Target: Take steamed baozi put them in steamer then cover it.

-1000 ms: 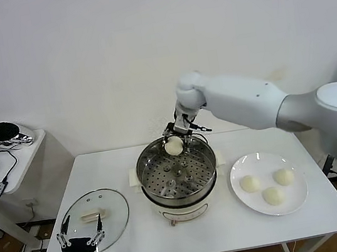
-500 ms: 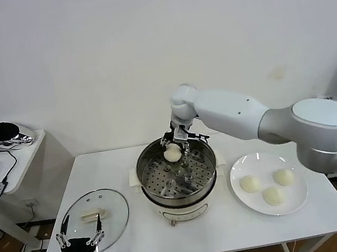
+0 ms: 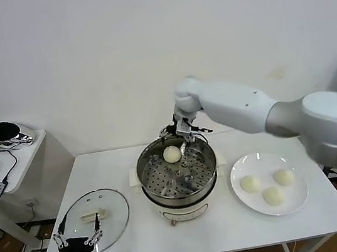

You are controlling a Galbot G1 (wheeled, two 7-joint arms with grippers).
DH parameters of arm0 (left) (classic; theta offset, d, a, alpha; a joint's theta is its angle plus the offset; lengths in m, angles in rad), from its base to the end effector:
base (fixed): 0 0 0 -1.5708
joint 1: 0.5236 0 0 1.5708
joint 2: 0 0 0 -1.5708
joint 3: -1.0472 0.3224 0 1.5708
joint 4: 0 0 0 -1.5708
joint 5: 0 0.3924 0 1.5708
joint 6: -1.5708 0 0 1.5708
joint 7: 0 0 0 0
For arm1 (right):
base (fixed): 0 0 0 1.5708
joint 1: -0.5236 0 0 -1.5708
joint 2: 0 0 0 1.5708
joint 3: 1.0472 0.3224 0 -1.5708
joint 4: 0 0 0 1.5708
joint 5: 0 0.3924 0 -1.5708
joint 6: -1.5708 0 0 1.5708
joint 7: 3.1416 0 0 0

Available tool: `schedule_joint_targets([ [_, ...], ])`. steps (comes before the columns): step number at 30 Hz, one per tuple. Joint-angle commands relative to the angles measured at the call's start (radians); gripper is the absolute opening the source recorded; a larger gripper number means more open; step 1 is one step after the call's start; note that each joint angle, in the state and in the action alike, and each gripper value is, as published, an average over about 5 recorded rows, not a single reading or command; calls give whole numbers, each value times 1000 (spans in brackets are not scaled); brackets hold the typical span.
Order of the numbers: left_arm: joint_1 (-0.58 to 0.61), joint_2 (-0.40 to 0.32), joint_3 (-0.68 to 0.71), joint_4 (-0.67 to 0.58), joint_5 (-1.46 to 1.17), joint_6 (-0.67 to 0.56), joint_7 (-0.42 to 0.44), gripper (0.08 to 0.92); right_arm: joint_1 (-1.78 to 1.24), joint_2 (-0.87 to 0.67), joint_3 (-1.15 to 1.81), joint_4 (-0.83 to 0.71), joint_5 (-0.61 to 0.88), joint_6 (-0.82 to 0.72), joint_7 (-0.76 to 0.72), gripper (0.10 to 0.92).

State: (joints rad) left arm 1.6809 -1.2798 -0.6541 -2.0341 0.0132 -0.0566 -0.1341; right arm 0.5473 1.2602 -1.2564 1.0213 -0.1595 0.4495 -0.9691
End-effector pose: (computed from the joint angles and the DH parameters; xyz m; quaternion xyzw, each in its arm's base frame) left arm 0.2048 0.0859 -0.3090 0.0406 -0.9847 -0.1657 0.0356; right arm 0.6036 0.1505 -0.0552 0.6005 -0.2208 0.7683 0.0174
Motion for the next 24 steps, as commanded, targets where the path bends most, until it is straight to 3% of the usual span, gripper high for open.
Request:
schedule_joint_targets([
  [1, -5, 8, 14, -11, 1, 3, 3, 823, 314, -456, -227, 559, 445, -695, -98, 823],
  [5, -9, 15, 24, -17, 2, 4, 5, 823, 332, -636, -251, 663, 439, -796, -92, 823],
  [11, -9, 22, 31, -17, 6, 3, 4, 823, 242, -825, -232, 706, 346, -826, -99, 823],
  [17, -5, 18, 29, -17, 12, 2, 4, 823, -17, -873, -41, 645, 233, -783, -92, 823],
  [24, -2, 4, 23, -12, 17, 2, 4, 823, -320, -824, 199, 529, 115, -733, -66, 823],
])
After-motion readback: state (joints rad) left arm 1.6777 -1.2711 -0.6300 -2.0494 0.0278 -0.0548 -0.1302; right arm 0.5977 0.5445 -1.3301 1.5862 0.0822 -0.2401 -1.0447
